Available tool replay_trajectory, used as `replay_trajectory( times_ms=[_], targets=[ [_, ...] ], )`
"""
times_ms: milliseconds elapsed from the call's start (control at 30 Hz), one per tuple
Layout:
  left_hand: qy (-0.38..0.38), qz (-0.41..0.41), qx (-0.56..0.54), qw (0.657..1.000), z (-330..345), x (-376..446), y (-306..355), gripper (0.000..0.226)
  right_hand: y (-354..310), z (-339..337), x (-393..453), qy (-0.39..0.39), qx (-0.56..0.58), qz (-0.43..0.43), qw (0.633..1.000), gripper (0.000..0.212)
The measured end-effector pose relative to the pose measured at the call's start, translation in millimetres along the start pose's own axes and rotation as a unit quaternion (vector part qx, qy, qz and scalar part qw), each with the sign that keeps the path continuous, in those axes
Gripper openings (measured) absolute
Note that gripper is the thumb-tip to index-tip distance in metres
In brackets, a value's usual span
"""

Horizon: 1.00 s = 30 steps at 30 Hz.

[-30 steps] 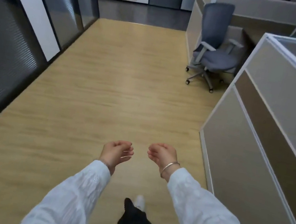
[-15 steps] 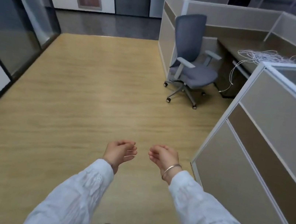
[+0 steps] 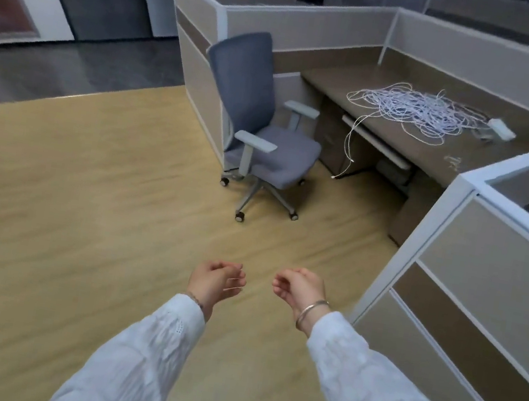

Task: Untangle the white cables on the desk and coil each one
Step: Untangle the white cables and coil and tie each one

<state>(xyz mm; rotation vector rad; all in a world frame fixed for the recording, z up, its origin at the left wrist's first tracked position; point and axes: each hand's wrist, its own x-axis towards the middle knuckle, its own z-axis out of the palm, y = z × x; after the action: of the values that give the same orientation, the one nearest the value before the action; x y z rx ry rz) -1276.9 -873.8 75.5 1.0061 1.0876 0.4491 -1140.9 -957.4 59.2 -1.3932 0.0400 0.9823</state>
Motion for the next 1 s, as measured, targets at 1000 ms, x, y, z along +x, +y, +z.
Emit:
replay_trajectory(
  times_ms=[1000],
  targets=[
    [-0.132, -0.060, 0.087, 0.986, 374, 674, 323, 0.008, -417, 29, 673, 0.169, 0.035, 0.004, 0.985, 0.011]
  ],
)
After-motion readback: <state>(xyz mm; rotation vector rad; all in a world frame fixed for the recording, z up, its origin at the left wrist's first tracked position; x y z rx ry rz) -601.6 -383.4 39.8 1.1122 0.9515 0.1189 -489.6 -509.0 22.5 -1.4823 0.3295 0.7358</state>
